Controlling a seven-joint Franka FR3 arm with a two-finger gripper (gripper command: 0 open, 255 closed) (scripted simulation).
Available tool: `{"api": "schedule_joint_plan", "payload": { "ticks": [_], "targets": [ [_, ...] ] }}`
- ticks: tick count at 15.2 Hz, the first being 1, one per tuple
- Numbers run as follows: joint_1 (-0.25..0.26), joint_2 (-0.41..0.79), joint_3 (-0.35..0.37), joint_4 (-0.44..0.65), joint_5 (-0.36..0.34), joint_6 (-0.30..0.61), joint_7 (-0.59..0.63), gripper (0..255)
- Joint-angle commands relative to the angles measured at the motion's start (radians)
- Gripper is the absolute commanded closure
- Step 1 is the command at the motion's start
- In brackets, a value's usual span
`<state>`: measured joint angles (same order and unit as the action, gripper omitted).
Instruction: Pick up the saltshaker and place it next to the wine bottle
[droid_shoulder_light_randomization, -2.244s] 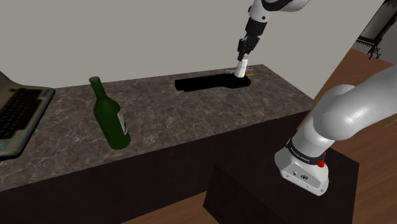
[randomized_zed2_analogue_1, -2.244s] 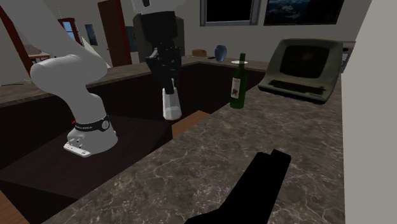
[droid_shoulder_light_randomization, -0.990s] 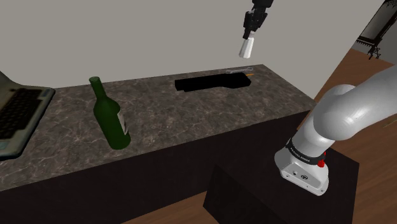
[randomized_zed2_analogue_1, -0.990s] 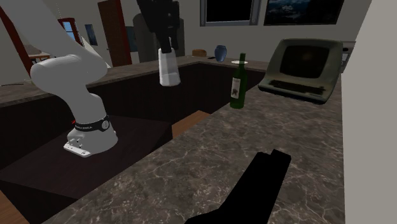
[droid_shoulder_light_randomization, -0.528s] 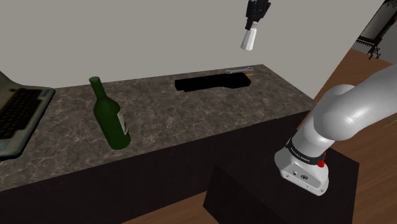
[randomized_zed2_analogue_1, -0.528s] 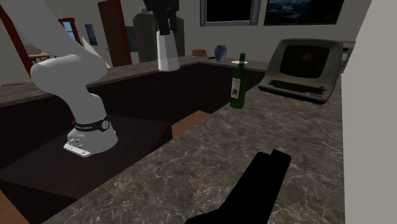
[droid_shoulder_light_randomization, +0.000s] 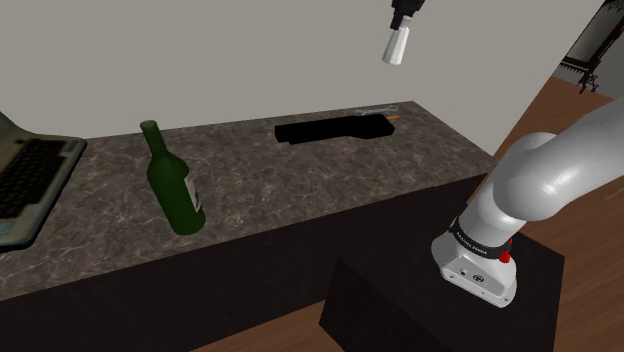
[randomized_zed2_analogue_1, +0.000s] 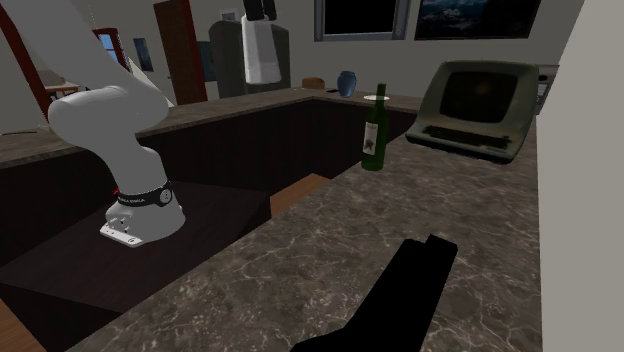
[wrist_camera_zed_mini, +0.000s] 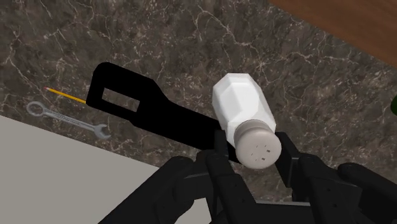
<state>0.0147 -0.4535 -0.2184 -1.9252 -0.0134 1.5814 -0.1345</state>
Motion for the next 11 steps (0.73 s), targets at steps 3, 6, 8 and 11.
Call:
{"api": "schedule_joint_plan", "payload": {
  "ticks": [3, 6, 8, 11],
  "targets": [
    [0.022, 0.014, 0.054, 0.015, 0.018, 0.0, 0.072, 255],
    [0.045, 0.033, 0.107, 0.026, 0.035, 0.01, 0.143, 255],
    [0.059, 0.05, 0.141, 0.038, 0.045, 0.017, 0.19, 255],
    [0.082, 0.084, 0.191, 0.066, 0.057, 0.026, 0.259, 255]
  ]
}}
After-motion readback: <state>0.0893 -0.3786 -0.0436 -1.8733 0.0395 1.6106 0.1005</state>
